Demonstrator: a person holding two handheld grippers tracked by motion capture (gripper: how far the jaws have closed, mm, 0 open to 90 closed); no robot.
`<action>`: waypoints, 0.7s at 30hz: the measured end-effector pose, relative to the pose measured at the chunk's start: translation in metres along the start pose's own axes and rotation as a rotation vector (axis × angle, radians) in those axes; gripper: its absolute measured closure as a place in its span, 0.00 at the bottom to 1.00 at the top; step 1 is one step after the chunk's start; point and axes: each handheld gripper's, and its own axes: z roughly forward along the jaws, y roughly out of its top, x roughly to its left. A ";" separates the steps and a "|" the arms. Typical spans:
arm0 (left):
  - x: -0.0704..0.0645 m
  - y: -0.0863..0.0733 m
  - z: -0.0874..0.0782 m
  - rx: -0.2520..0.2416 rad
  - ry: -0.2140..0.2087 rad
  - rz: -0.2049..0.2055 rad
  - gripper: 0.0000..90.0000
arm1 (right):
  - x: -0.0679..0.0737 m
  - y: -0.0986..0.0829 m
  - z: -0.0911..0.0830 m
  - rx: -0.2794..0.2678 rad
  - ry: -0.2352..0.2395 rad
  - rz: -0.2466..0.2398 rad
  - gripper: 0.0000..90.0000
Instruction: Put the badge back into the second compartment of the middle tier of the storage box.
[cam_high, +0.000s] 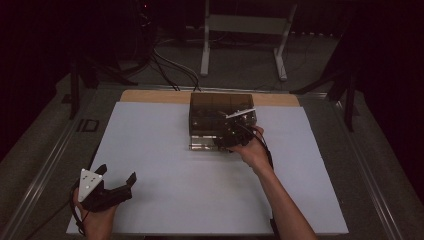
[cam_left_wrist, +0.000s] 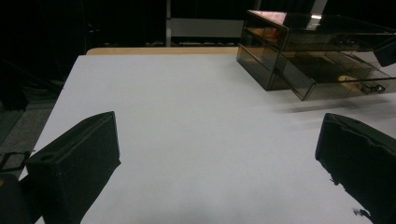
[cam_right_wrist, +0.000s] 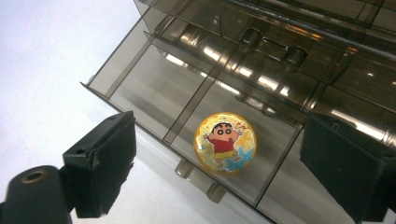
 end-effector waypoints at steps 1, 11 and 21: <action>0.000 0.000 0.000 0.000 0.000 0.000 0.01 | 0.000 0.000 -0.001 0.000 0.000 0.000 0.12; 0.000 0.000 -0.001 0.001 0.002 0.003 0.01 | 0.001 -0.004 -0.008 -0.015 0.028 -0.018 0.06; -0.001 0.000 0.000 0.001 0.001 0.004 0.01 | 0.000 -0.010 -0.013 -0.023 0.042 -0.025 0.03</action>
